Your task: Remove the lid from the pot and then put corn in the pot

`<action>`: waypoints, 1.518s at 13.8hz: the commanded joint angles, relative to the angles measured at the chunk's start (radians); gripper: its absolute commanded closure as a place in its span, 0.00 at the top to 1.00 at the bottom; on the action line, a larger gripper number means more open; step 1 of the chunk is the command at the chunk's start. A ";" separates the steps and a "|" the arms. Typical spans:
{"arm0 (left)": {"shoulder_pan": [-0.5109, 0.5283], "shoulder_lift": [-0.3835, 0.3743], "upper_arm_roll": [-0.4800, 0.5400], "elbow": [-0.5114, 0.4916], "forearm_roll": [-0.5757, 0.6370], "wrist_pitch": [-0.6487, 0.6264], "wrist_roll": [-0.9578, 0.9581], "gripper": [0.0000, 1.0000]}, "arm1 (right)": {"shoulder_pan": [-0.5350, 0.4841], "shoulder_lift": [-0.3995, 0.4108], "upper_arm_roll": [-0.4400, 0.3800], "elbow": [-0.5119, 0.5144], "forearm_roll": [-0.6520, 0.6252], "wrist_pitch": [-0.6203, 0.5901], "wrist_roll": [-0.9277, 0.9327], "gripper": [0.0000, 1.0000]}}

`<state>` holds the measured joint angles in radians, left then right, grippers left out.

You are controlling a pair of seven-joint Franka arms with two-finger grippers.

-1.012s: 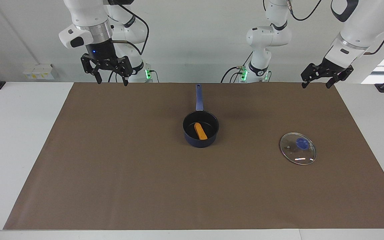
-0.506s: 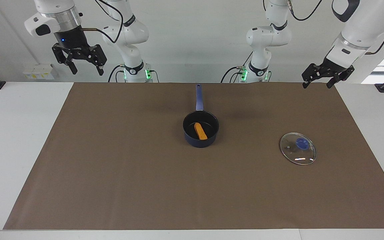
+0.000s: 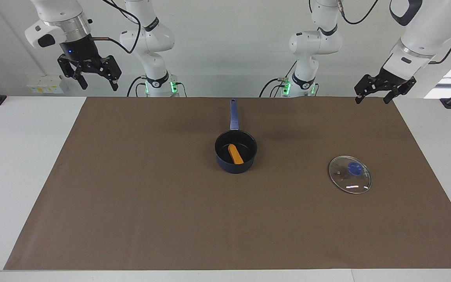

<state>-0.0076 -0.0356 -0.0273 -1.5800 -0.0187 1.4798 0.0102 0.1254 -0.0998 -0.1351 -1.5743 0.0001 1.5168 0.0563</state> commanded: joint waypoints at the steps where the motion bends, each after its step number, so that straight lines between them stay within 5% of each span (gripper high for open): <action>1: 0.000 -0.023 0.001 -0.031 0.005 0.025 0.004 1.00 | -0.017 -0.018 0.006 -0.023 -0.003 -0.006 -0.058 1.00; 21: 0.001 -0.023 0.001 -0.031 0.005 0.023 0.005 1.00 | -0.013 -0.021 0.011 0.005 -0.031 -0.066 -0.064 1.00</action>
<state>-0.0076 -0.0356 -0.0273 -1.5800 -0.0187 1.4806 0.0102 0.1239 -0.1102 -0.1284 -1.5686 -0.0279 1.4629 0.0263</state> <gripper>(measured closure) 0.000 0.000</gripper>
